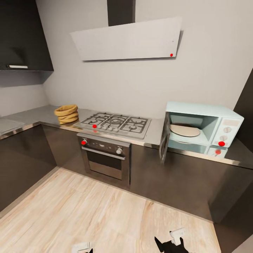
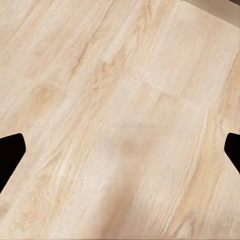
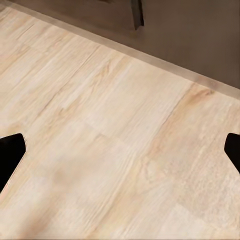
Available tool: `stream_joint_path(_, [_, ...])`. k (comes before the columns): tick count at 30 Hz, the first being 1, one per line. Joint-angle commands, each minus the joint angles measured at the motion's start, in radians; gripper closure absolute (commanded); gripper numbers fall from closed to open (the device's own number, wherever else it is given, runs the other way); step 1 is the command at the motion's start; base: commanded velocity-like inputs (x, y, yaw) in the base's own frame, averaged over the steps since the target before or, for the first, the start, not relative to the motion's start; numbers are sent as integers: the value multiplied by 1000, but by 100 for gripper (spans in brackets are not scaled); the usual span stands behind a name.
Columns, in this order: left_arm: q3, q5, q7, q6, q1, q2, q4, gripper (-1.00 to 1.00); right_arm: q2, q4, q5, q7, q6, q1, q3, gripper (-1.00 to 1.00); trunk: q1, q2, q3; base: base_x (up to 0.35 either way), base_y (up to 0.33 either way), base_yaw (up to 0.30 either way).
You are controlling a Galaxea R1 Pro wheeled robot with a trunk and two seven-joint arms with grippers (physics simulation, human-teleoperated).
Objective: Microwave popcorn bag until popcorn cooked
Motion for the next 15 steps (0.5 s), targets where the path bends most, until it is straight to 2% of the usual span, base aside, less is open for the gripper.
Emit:
stream_joint_path(1, [3,1,-1,-3,-1,-1,1,-100,1,0,7,7,-4,0,-7,-100,0,-1,-1,0,350,1])
stream_joint_path(7, [2,1,-1,-3,-1,-1,1,-100,-2,0,7,7,-3,0,-22,-100,0,-1,-1,0,350,0])
stream_joint_path(15, [-1,0,0,-3,-2,-2,2,-100,-1,1,9,4,-3,0,-23,-100,0,-1,-1,0,350,0])
